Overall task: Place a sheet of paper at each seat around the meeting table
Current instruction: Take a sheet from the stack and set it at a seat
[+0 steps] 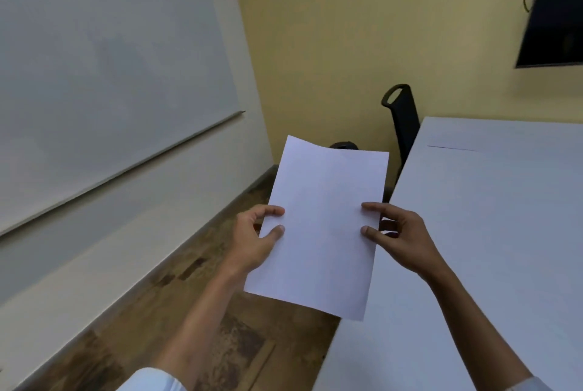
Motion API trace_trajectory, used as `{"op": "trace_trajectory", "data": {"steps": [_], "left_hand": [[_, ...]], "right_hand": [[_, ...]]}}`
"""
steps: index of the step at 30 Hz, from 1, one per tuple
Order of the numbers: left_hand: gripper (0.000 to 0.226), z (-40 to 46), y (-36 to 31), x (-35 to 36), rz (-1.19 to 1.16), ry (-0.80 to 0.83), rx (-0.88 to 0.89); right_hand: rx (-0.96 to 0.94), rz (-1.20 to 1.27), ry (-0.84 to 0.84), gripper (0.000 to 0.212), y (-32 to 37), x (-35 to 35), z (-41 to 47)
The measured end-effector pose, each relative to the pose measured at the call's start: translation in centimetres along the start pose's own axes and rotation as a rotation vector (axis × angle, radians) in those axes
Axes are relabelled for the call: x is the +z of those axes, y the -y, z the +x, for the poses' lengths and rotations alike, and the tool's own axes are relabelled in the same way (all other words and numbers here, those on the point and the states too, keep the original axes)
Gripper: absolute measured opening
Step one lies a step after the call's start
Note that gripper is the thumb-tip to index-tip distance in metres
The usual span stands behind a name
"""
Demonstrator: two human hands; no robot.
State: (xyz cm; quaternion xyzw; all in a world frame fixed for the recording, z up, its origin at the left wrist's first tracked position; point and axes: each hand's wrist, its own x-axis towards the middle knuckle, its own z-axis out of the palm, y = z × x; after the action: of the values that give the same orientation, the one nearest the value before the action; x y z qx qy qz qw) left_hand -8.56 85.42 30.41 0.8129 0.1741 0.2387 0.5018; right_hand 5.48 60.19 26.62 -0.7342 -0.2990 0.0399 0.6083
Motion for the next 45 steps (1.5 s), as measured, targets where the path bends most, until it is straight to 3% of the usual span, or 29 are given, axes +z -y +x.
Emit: {"op": "trace_trajectory", "data": {"steps": [13,20,30,39,45], "left_hand": [[0.030,20.2,5.4,-7.5,0.122,0.308,0.141],[0.033,31.0,4.5,-4.6,0.025,0.583,0.282],[0.047,38.7,0.6,10.1,0.118,1.098,0.487],[0.055,40.8,-1.8,28.7,0.320,1.345,0.756],[0.064,39.7,0.6,40.7,0.471,1.504,0.844]], "right_hand": [[0.083,-0.021,-0.215,0.043,0.3,9.2,12.5],[0.117,-0.098,-0.521,0.052,-1.2,10.9,15.0],[0.327,-0.174,-0.971,0.063,-3.4,8.4,12.4],[0.497,-0.251,-1.191,0.066,-10.6,0.8,12.4],[0.731,-0.292,-1.307,0.067,-16.7,-1.0,12.0]]}}
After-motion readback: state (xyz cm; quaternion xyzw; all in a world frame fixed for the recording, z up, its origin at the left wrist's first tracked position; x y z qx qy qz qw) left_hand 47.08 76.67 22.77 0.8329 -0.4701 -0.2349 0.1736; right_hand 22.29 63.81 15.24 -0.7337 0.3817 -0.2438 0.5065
